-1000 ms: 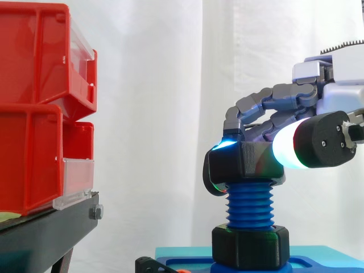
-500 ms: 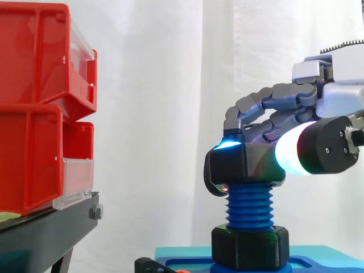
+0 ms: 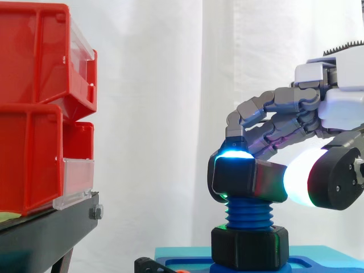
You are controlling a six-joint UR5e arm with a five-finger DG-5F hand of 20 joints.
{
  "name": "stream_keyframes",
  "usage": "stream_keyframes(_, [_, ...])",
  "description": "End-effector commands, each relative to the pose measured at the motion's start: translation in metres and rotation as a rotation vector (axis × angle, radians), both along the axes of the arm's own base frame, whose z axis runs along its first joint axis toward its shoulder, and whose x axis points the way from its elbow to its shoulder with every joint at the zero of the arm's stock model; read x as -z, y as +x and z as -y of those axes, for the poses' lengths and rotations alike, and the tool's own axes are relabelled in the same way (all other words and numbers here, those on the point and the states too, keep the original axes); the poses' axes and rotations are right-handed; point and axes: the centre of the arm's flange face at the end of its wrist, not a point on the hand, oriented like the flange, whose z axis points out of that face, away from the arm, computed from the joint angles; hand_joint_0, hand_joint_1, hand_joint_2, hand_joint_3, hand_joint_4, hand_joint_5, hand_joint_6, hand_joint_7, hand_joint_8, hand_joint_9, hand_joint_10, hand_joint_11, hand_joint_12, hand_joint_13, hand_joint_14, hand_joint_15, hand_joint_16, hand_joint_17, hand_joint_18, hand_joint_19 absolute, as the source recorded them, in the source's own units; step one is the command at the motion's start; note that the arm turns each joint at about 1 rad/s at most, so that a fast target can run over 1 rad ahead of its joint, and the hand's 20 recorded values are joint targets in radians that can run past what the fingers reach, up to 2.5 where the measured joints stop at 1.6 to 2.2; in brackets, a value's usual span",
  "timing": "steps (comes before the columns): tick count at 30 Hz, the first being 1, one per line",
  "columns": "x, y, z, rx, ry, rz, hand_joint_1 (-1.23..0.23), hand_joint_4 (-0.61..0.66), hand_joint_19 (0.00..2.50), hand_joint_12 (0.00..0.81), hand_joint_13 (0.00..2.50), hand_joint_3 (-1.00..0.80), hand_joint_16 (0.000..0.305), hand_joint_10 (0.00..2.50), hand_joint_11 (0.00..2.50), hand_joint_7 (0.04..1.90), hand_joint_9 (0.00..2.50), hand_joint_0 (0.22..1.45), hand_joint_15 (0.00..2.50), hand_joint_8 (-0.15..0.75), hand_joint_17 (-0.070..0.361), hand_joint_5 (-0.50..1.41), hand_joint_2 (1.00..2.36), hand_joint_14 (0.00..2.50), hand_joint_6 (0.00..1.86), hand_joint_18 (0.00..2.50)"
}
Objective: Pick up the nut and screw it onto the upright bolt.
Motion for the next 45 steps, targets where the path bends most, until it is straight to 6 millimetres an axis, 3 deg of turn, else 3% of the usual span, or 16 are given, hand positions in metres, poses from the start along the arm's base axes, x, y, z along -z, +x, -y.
stream_keyframes(1, [0.0, 0.0, 0.001, -0.002, -0.005, 0.001, -0.8, 0.2, 0.0, 0.319, 0.51, -0.5, 0.042, 0.0, 0.06, 1.13, 0.46, 0.54, 0.02, 0.272, 0.096, -0.2, 1.0, 0.0, 0.68, 0.34])
stream_keyframes(13, [0.0, 0.0, 0.002, -0.001, 0.0, 0.001, -0.76, 0.21, 0.0, 0.328, 0.51, -0.5, 0.044, 0.0, 0.06, 1.14, 0.46, 0.51, 0.02, 0.281, 0.1, -0.2, 1.0, 0.0, 0.66, 0.35])
stream_keyframes(19, [0.0, 0.0, 0.002, -0.002, -0.001, 0.0, -0.71, 0.25, 0.0, 0.353, 0.5, -0.5, 0.049, 0.0, 0.07, 1.31, 0.46, 0.46, 0.01, 0.297, 0.109, -0.18, 1.0, 0.0, 0.51, 0.34])
stream_keyframes(30, [0.0, 0.0, 0.002, -0.007, -0.001, 0.0, -0.62, 0.25, 0.0, 0.389, 0.3, -0.5, 0.058, 0.0, 0.0, 0.84, 0.33, 0.41, 0.0, 0.296, 0.132, -0.23, 1.0, 0.0, 0.5, 0.14])
stream_keyframes(38, [0.0, 0.0, 0.004, -0.013, -0.002, -0.001, -0.59, 0.2, 0.0, 0.398, 0.16, -0.5, 0.061, 0.0, 0.0, 0.68, 0.19, 0.39, 0.0, 0.272, 0.138, -0.25, 1.0, 0.0, 0.5, 0.0])
stream_keyframes(39, [0.0, 0.0, 0.004, -0.014, -0.002, -0.001, -0.52, 0.17, 0.0, 0.399, 0.06, -0.5, 0.062, 0.0, 0.0, 0.66, 0.09, 0.39, 0.0, 0.258, 0.14, -0.27, 1.0, 0.0, 0.5, 0.0])
stream_keyframes(45, [-0.013, 0.005, 0.002, -0.024, 0.005, 0.02, -0.39, 0.16, 0.0, 0.412, 0.0, -0.5, 0.066, 0.0, 0.0, 0.62, 0.02, 0.37, 0.0, 0.247, 0.147, -0.28, 1.0, 0.0, 0.5, 0.0])
